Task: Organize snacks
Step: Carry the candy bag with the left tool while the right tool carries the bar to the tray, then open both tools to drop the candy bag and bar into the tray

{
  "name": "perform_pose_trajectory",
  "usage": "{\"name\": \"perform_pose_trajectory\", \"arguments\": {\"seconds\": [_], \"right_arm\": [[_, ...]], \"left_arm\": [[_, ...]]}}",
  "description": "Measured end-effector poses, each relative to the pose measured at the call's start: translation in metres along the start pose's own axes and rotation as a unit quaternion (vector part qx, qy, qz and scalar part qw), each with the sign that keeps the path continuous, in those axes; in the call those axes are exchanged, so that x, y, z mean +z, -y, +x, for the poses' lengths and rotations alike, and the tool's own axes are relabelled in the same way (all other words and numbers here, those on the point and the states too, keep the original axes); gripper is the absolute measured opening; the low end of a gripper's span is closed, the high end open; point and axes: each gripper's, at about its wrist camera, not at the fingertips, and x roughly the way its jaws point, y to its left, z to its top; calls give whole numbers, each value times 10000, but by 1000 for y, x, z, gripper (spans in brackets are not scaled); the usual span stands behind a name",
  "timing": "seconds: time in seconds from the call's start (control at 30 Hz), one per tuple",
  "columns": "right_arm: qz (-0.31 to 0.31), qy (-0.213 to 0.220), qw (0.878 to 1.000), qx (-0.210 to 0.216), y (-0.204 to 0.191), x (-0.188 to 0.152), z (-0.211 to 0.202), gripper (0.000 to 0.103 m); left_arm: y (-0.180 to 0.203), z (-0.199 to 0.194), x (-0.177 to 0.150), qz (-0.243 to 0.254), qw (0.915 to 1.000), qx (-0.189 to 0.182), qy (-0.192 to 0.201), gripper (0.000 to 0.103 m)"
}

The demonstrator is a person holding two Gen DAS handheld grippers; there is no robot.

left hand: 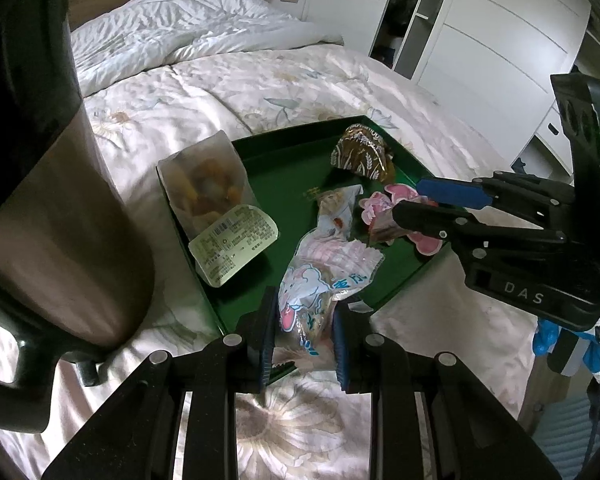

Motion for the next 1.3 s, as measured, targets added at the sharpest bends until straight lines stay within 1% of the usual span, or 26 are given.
{"name": "perform_pose_trajectory", "arguments": {"seconds": [0.33,0.83,1.1,1.3], "right_arm": [[138,-75,9999,-43,9,-9,10,0],[333,-204,9992,-72,17,-25,27,0],[442,-222,9987,-84,21,-31,33,0],[442,-220,9987,-82,21,-31,33,0]], "left_arm": [[6,12,0,72,9999,123,-78,21],[2,34,-1,-66,9995,199,-254,21],[3,38,-1,-87,9994,179,-266,21],[6,40,1,-76,9992,288,-274,21]]}}
